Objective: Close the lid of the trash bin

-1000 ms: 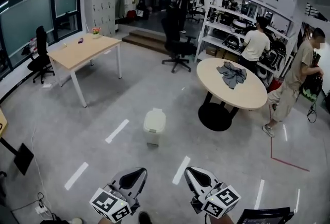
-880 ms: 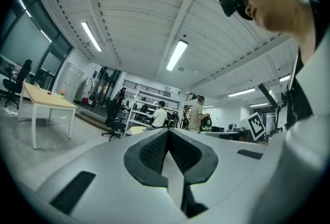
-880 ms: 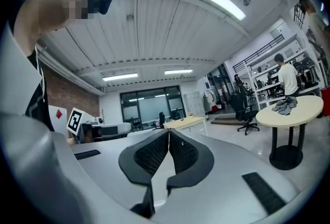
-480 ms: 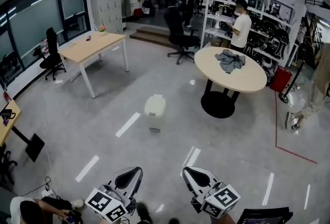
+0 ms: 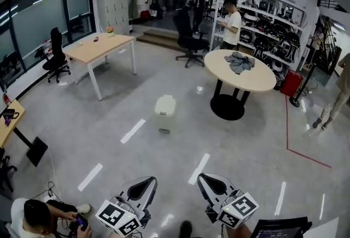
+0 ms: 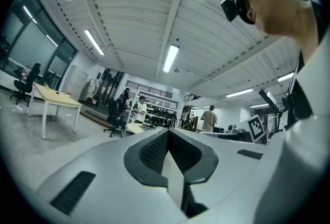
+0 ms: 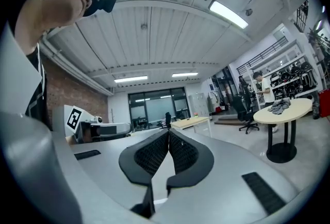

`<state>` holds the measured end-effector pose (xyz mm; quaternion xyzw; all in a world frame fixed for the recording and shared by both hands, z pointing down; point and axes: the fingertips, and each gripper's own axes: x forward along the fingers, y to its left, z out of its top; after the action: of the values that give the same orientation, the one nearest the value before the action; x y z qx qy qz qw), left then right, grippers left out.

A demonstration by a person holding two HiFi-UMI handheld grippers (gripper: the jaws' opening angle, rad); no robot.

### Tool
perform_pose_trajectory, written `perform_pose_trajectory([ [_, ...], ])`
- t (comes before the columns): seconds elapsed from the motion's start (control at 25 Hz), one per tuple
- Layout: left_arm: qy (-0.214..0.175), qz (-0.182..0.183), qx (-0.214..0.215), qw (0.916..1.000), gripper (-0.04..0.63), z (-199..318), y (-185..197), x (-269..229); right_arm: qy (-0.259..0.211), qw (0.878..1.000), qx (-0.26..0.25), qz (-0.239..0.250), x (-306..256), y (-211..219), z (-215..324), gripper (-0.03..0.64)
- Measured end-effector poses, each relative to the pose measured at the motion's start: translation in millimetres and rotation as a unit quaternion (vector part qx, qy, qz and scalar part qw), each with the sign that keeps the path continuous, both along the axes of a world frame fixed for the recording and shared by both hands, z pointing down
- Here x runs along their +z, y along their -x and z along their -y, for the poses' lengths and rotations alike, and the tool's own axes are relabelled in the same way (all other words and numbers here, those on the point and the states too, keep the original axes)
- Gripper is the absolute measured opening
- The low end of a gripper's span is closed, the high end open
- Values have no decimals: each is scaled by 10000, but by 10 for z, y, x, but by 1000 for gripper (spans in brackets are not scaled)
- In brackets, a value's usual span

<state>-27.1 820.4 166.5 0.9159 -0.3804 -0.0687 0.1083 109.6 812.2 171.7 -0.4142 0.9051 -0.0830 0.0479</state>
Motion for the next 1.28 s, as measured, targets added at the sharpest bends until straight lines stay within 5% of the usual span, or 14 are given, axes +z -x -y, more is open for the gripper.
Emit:
perform_pose_trajectory([
  [0.4, 33, -31, 194, 9998, 1, -866, 425, -14, 196, 9983, 543, 107, -80, 269, -972, 9],
  [1.28, -178, -64, 123, 9997, 0, -1501, -218, -248, -264, 9983, 499, -160, -341, -384, -1624, 8],
])
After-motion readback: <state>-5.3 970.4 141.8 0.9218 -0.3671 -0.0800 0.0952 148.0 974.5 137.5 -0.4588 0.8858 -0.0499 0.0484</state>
